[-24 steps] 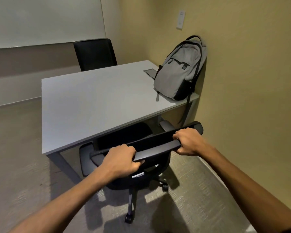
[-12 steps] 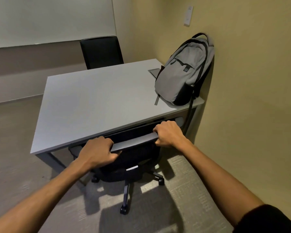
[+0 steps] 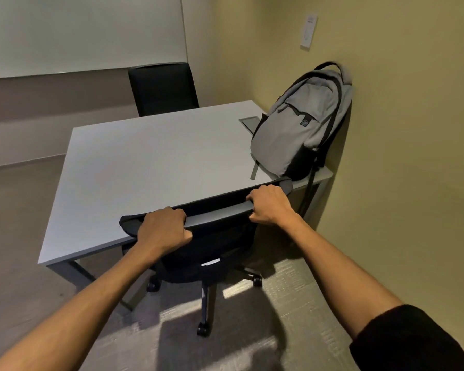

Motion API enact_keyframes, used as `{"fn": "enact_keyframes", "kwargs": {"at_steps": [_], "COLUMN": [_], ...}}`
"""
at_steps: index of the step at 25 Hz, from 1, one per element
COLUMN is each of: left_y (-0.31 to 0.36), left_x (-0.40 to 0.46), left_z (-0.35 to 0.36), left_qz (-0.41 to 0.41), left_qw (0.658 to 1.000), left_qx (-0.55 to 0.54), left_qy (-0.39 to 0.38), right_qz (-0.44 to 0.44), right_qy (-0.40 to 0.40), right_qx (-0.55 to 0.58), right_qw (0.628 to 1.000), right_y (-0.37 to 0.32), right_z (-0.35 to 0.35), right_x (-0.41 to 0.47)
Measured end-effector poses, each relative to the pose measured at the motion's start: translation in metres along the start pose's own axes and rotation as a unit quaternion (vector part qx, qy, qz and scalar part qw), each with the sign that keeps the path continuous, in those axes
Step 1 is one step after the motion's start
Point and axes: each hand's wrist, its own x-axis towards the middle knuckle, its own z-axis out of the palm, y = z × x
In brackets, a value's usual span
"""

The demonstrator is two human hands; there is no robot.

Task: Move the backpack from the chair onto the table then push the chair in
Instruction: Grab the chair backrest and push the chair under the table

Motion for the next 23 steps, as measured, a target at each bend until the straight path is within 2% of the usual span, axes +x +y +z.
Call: {"fn": "enact_keyframes", "kwargs": {"at_steps": [13,23], "left_y": [-0.01,-0.007], "left_x": [0.067,0.074], "left_z": [0.008,0.01], "left_qz": [0.011,-0.034], "left_qw": [1.0,0.999], "left_qx": [-0.028,0.017], "left_qy": [-0.003,-0.002], "right_qz": [0.042,-0.005], "right_qy": [0.013,0.021], "right_qx": [-0.012,0.015], "right_qw": [0.999,1.0], "right_y": [0.025,0.038], "right_z": [0.008,0.011], "right_x": [0.067,0.071]}}
